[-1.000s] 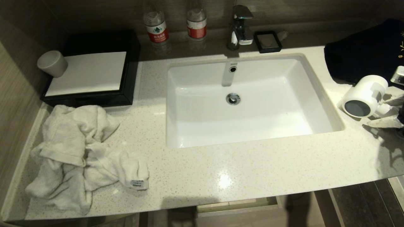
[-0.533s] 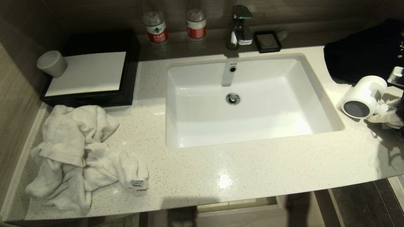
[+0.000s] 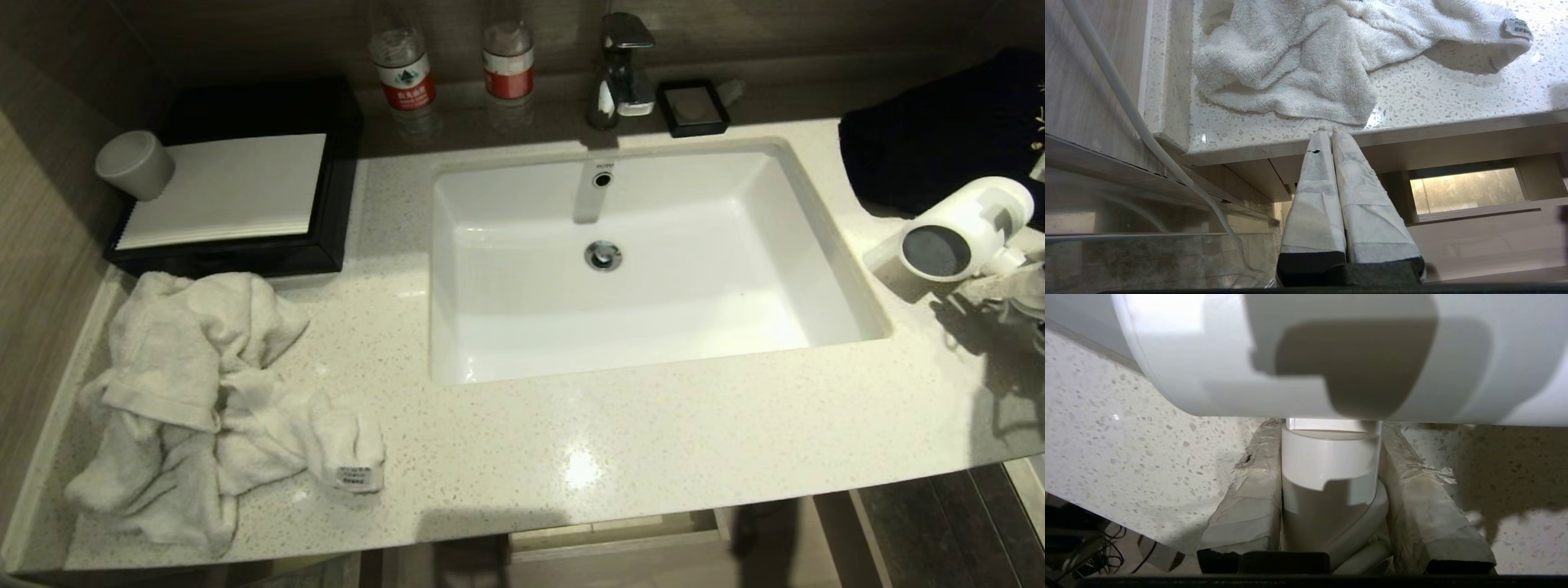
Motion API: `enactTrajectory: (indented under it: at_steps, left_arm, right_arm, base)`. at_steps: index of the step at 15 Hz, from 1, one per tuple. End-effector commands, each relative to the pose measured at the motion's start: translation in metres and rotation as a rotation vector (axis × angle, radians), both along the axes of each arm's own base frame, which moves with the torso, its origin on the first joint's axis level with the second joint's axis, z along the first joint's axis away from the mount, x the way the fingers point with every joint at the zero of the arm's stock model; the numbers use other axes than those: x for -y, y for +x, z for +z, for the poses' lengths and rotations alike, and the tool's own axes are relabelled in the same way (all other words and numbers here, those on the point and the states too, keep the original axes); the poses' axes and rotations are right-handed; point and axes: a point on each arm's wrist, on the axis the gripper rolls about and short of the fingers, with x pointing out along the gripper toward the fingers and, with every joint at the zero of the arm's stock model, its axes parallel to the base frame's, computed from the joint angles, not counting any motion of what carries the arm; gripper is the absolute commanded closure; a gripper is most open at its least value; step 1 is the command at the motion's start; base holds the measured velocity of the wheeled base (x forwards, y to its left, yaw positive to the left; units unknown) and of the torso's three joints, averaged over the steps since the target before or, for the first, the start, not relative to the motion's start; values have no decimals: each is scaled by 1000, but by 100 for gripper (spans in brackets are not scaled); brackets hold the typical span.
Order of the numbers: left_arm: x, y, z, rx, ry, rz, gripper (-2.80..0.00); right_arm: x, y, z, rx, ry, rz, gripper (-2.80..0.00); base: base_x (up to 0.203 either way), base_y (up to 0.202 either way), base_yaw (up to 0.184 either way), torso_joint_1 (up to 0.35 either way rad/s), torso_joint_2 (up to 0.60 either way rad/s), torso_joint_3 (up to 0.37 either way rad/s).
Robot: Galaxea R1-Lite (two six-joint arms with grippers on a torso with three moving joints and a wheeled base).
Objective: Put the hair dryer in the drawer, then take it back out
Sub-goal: Pick up the hairdryer, then put it into the drawer
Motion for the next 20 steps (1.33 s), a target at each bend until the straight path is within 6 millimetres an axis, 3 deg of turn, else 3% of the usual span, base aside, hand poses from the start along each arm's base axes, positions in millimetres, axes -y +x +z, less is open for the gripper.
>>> enactTrajectory:
  at_steps: [1, 8, 13, 17, 20]
  left_arm:
    - [0, 0, 0, 1, 0, 0, 0]
    - [0, 0, 0, 1, 0, 0, 0]
    - [0, 0, 0, 1, 0, 0, 0]
    - [0, 0, 0, 1, 0, 0, 0]
    - [0, 0, 0, 2, 0, 0, 0]
  right_arm:
    - [-14, -21, 20, 51, -14, -7, 0]
    - [-48, -73, 25, 64, 6, -18, 0]
    - [-65, -84, 39, 132, 121, -145, 0]
    - [-76, -109, 29, 138, 110, -213, 0]
    - [-81, -116, 22, 148, 111, -206, 0]
  base:
    - [0, 0, 0, 0, 0, 0]
    - [0, 0, 0, -25, 30, -4]
    - [0, 0, 0, -328, 220, -91]
    - [0, 0, 0, -326, 184, -149]
    - [0, 0, 0, -308, 132, -177]
